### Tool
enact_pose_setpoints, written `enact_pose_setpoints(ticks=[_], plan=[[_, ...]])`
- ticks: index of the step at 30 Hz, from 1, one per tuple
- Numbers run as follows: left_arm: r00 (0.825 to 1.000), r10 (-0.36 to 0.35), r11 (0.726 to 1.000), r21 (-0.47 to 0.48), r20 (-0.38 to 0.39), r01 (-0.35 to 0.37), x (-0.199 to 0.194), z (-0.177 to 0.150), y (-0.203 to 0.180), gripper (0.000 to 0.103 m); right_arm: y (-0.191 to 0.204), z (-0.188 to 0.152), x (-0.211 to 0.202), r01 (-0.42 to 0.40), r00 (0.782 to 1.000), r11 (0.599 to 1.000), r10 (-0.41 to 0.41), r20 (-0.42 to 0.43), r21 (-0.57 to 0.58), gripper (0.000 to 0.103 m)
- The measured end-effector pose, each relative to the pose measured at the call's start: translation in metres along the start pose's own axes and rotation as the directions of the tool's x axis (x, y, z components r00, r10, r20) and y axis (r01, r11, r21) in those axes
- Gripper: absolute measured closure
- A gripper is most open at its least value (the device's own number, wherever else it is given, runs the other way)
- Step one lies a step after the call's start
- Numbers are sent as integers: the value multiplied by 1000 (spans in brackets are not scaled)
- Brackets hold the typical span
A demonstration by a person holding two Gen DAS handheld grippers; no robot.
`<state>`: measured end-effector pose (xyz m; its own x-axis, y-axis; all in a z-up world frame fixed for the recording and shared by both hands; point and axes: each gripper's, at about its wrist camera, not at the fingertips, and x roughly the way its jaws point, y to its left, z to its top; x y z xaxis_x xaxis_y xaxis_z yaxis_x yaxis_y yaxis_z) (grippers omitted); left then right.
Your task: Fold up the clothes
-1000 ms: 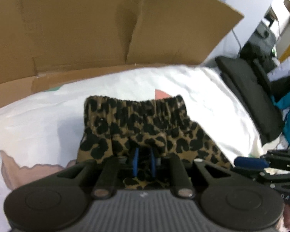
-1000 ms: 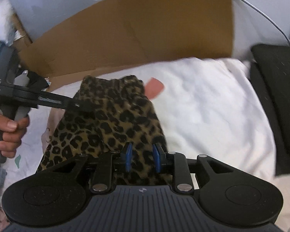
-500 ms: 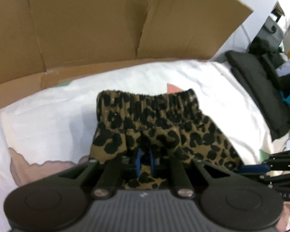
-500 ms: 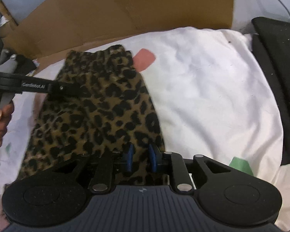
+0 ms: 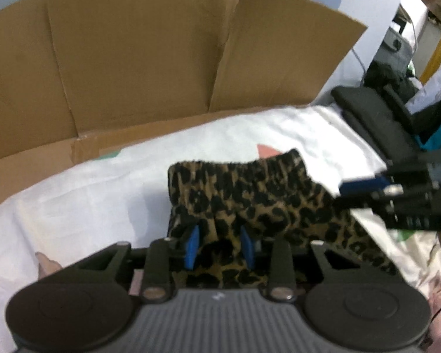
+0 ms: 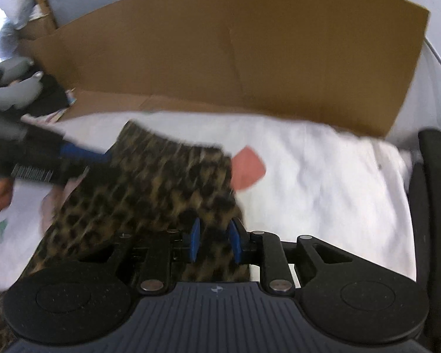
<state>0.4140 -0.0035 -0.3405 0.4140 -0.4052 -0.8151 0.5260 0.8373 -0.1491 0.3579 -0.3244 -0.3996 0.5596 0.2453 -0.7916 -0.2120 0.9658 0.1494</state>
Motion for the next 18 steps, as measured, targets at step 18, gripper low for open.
enact_pose_setpoints(ticks=[18], plan=[[999, -33, 996, -79, -32, 31, 32, -2, 20, 67, -7, 20, 49, 43, 999, 998, -42, 3, -41, 70]])
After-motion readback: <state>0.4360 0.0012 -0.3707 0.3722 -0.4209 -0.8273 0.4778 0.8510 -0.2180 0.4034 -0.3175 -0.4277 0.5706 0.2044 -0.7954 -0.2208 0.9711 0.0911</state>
